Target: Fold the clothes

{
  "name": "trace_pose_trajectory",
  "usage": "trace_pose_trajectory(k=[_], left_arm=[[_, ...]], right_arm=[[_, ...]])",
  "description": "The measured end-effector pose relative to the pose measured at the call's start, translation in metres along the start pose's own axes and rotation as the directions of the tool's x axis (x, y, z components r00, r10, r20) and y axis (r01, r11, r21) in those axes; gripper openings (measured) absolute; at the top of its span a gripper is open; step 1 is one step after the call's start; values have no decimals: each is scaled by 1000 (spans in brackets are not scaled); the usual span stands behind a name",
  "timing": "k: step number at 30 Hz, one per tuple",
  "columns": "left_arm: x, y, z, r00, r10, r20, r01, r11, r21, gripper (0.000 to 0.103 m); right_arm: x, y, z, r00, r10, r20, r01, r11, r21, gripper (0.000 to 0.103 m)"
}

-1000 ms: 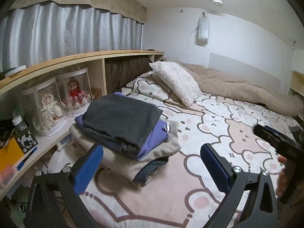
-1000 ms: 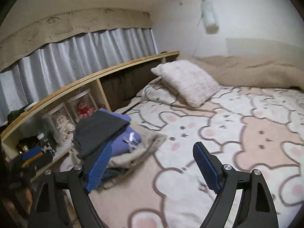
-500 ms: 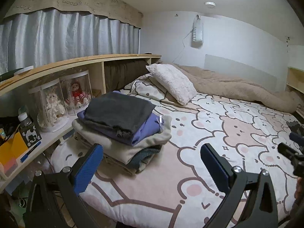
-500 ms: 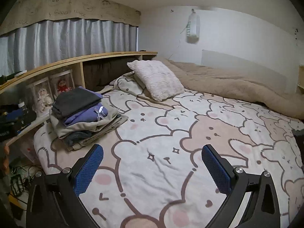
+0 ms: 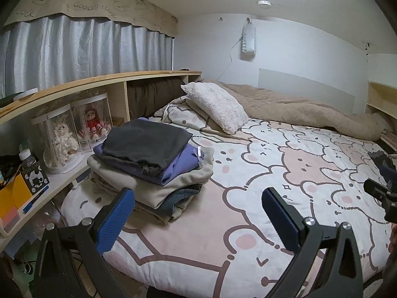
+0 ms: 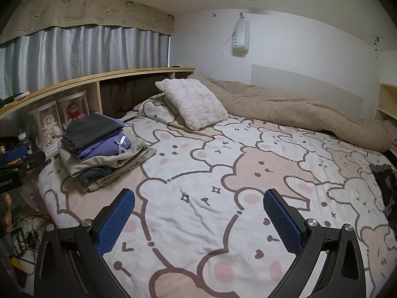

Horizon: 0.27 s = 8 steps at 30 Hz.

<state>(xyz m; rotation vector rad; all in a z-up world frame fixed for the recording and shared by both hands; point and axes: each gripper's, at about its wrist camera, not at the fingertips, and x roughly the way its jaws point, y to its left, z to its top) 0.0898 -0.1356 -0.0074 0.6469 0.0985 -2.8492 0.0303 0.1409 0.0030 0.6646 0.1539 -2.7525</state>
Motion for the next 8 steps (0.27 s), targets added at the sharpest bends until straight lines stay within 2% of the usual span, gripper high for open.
trace_pose_trajectory(k=[8], left_arm=[[-2, -3, -1, 1000, 7, 4, -7, 1000, 4, 103]], right_arm=[[-1, 3, 0, 1000, -10, 2, 10, 1000, -25, 103]])
